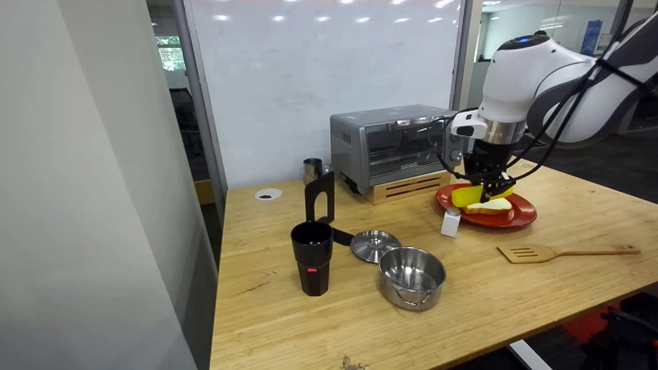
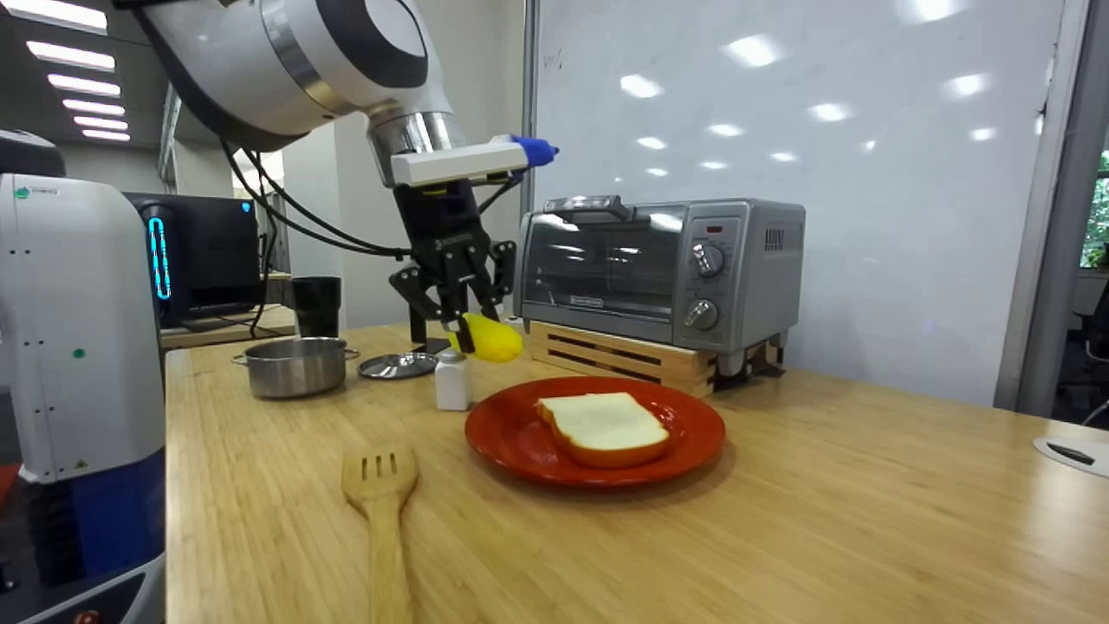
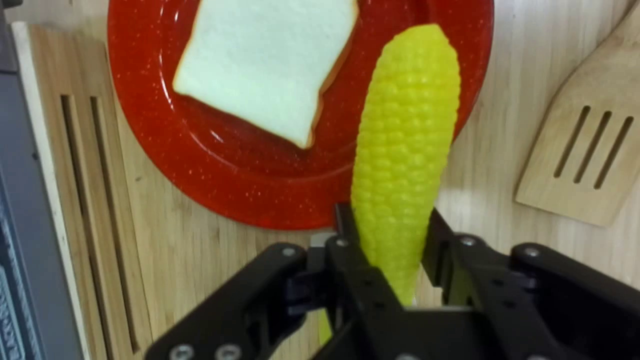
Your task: Put the yellow object into the silver pot.
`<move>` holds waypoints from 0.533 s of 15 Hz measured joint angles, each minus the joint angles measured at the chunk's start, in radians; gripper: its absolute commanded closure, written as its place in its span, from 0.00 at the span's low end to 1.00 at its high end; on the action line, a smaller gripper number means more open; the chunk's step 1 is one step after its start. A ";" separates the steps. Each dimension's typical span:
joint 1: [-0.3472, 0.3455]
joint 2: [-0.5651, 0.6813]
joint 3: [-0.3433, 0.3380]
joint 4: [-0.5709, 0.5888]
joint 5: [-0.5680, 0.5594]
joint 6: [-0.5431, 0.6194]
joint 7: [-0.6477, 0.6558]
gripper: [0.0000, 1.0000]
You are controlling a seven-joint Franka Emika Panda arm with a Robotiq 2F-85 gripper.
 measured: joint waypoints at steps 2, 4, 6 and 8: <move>0.030 -0.051 0.035 -0.006 -0.012 -0.047 0.010 0.91; 0.060 -0.087 0.068 -0.005 -0.011 -0.084 0.009 0.91; 0.088 -0.103 0.090 0.000 -0.009 -0.098 0.002 0.91; 0.111 -0.096 0.102 0.011 0.001 -0.099 -0.021 0.91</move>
